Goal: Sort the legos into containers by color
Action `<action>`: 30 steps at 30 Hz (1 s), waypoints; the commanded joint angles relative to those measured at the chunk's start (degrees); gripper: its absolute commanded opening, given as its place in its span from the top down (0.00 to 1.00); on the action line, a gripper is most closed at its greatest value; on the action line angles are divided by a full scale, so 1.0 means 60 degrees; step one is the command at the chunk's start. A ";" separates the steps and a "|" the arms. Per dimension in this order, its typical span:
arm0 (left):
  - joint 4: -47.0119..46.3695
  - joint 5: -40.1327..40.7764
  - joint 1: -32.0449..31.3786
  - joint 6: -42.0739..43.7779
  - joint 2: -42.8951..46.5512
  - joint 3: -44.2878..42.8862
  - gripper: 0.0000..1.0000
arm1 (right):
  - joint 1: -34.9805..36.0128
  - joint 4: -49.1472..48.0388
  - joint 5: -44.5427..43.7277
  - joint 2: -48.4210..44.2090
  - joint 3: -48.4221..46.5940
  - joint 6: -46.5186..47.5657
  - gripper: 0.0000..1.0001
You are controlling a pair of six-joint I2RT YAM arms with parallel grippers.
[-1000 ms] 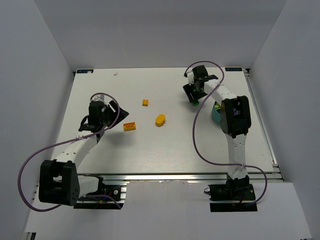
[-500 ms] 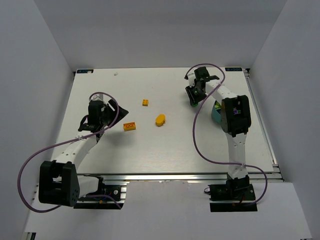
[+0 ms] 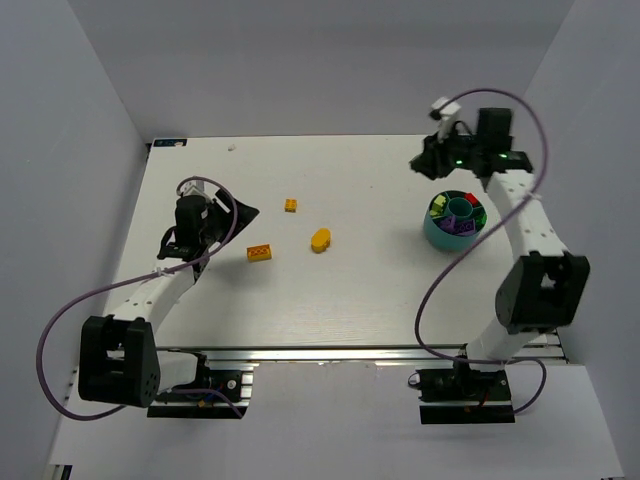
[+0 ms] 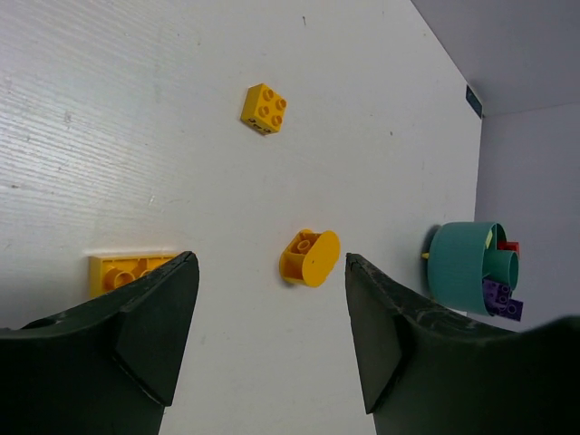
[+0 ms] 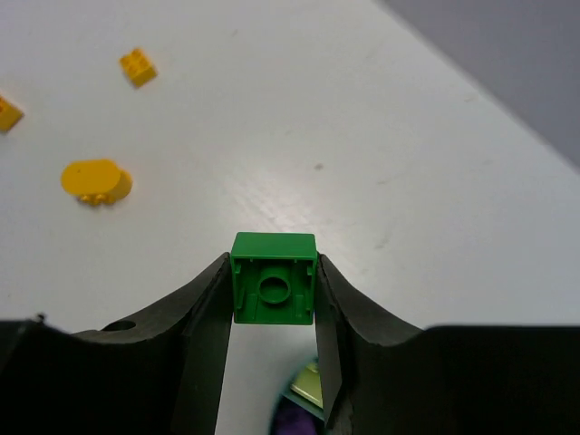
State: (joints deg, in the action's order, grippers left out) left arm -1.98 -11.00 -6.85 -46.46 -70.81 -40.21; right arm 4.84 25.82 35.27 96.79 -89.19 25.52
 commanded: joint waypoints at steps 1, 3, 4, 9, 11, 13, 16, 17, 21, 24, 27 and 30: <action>-0.0651 -0.0435 0.0043 -0.0182 -0.0254 -0.0432 0.25 | -0.1345 -0.0599 0.1299 -0.0721 0.0523 -0.0238 1.00; -0.0768 -0.0509 0.0043 -0.0153 -0.0560 -0.0564 0.25 | -0.2342 0.0013 0.1548 -0.1057 0.0582 -0.0211 1.00; -0.0812 -0.0597 0.0043 -0.0138 -0.0649 -0.0695 0.25 | -0.2664 0.0278 0.1665 -0.1146 0.0568 -0.0138 1.00; -0.1149 -0.0905 0.0043 -0.0138 -0.1191 -0.0916 0.25 | -0.4336 0.2093 0.2076 -0.1308 0.0539 0.0930 1.00; -0.1252 -0.1036 0.0043 -0.0124 -0.1280 -0.0916 0.25 | -0.4687 0.2506 0.2091 -0.1148 0.0451 0.1166 1.00; -0.1398 -0.1124 0.0043 -0.0094 -0.1382 -0.0887 0.25 | -0.4776 0.2872 0.1873 -0.0986 0.0436 0.1444 1.00; -0.1589 -0.1300 0.0043 -0.0021 -0.1470 -0.0741 0.26 | -0.4821 0.3151 0.1769 -0.0562 0.0319 0.1606 1.00; -0.1604 -0.1330 0.0043 0.0008 -0.1471 -0.0697 0.25 | -0.4821 0.3370 0.1740 -0.0285 0.0232 0.1635 1.00; -0.1735 -0.1403 0.0043 0.0082 -0.1339 -0.0331 0.25 | -0.4821 0.3972 0.1681 0.0419 -0.0340 0.1651 1.00; -0.1794 -0.1432 0.0043 0.0155 -0.1266 -0.0184 0.25 | -0.4806 0.3944 0.1564 0.0684 -0.0370 0.1563 1.00; -0.1809 -0.1535 0.0043 0.0214 -0.1295 -0.0081 0.25 | -0.4806 0.3695 0.1432 0.0845 -0.0267 0.1446 1.00; -0.1765 -0.1623 0.0043 0.0301 -0.1368 -0.0110 0.25 | -0.4791 0.3636 0.1403 0.1006 -0.0340 0.1387 1.00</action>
State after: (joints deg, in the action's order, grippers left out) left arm -11.25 -19.27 -6.85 -45.93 -79.83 -40.84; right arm -23.99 47.31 43.53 102.52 -88.64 34.04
